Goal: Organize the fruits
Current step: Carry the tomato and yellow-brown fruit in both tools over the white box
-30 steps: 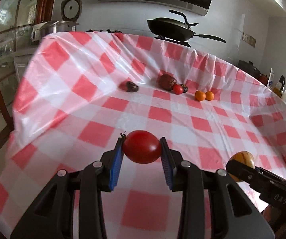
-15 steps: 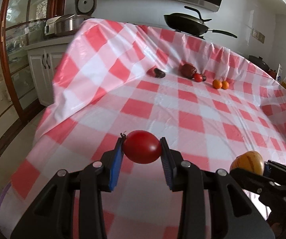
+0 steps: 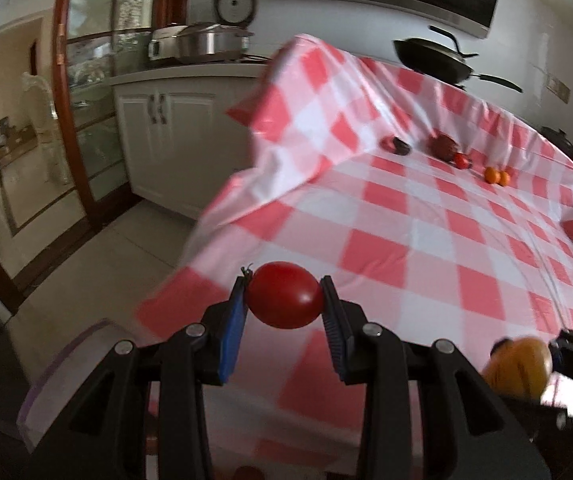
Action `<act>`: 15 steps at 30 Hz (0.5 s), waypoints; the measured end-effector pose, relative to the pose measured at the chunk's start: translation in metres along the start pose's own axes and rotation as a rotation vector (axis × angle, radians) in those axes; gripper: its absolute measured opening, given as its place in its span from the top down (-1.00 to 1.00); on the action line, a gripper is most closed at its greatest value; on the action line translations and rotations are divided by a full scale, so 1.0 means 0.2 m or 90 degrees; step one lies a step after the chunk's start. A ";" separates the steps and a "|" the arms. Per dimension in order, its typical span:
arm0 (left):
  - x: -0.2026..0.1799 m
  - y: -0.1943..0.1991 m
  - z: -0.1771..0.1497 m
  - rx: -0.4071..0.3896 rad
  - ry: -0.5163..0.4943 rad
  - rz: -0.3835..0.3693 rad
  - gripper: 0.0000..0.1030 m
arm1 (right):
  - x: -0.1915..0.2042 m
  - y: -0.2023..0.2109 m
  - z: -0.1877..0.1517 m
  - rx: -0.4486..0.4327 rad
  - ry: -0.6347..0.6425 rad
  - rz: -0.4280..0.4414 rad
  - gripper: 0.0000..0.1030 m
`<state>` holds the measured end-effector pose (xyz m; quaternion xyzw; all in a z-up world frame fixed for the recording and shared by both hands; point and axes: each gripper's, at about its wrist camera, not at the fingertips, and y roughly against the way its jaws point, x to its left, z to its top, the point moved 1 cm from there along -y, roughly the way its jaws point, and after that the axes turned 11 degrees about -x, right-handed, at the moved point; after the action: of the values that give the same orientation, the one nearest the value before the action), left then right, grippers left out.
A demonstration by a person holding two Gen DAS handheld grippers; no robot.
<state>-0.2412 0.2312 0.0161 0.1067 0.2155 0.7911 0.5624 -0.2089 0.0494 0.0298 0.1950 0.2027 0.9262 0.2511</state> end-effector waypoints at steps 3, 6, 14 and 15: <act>0.09 0.03 -0.01 -0.001 0.015 0.019 0.29 | 0.13 -0.05 -0.03 0.017 0.048 0.028 0.10; 0.20 0.06 -0.04 -0.001 0.035 0.039 0.29 | 0.28 -0.10 -0.06 0.042 0.112 0.065 0.10; 0.49 0.13 -0.16 0.004 0.095 0.124 0.29 | 0.59 -0.32 -0.23 0.139 0.249 0.147 0.10; 0.54 0.13 -0.19 0.012 0.111 0.137 0.29 | 0.61 -0.35 -0.25 0.150 0.257 0.150 0.10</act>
<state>-0.3157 0.3175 -0.0144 0.0652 0.2585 0.8509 0.4526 -0.3025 0.1565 -0.0133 0.0561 0.3310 0.9392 0.0714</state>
